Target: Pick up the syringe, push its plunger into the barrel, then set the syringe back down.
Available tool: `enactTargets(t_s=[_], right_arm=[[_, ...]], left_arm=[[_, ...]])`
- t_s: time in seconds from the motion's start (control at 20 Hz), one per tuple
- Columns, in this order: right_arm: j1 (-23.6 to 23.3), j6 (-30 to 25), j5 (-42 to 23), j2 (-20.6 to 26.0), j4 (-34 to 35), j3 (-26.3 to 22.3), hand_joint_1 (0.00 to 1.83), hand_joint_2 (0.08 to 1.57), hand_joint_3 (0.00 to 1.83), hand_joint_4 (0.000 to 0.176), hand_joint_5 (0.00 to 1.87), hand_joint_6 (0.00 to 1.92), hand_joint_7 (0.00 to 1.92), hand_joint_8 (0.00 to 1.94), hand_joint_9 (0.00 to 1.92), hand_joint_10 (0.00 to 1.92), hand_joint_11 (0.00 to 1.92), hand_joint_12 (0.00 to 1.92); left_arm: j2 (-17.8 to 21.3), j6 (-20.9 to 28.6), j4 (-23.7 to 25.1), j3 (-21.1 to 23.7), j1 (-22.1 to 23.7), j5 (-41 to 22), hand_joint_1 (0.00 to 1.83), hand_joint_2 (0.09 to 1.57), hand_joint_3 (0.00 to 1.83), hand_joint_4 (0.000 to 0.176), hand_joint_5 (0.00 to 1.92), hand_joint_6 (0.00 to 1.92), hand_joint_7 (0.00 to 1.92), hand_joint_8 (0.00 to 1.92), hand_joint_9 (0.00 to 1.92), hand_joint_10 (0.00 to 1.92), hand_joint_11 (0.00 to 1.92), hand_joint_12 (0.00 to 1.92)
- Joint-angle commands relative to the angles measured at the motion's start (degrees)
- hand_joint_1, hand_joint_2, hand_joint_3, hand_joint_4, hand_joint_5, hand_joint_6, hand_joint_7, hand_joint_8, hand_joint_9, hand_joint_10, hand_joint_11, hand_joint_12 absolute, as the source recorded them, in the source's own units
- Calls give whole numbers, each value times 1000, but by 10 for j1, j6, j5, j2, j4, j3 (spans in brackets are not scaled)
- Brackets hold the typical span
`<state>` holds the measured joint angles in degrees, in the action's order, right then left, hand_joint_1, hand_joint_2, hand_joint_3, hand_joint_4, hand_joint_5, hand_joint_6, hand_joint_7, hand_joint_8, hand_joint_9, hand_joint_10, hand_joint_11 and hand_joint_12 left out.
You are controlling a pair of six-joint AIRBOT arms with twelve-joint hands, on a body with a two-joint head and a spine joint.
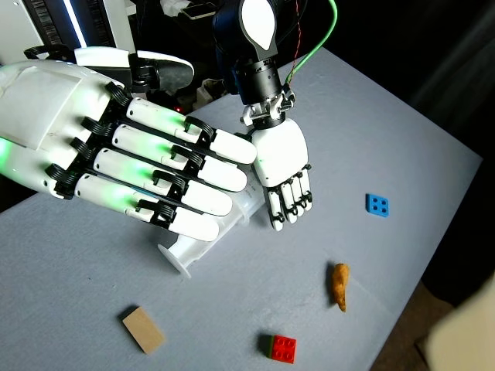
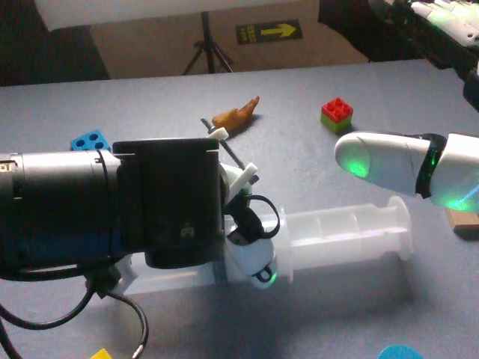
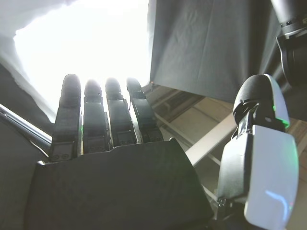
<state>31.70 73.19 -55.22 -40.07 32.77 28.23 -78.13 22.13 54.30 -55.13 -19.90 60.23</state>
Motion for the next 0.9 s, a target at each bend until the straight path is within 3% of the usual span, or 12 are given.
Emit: enactTargets(t_s=[0.0,0.2,0.45,0.85], right_arm=[[-2,-7,-66,2,-27,0,194,870,0,0,38,0,19,1,10,0,0,188],[0,-7,-66,1,-27,0,176,876,1,0,26,0,15,0,4,0,0,156],[2,-6,-67,1,-27,0,190,856,0,0,14,1,0,0,0,0,0,162],[7,-5,-70,-1,-27,0,216,846,0,0,26,2,9,2,13,3,0,202]], left_arm=[[-2,4,48,-5,1,-12,659,1064,0,78,21,8,0,0,0,0,0,0],[1,4,49,-5,-2,-22,632,1070,2,80,24,4,0,0,0,0,0,0],[2,27,92,-7,-16,-62,628,1064,0,76,18,4,0,0,0,0,0,0],[7,12,74,-6,-17,-62,629,1048,0,77,26,2,0,0,0,0,0,0]])
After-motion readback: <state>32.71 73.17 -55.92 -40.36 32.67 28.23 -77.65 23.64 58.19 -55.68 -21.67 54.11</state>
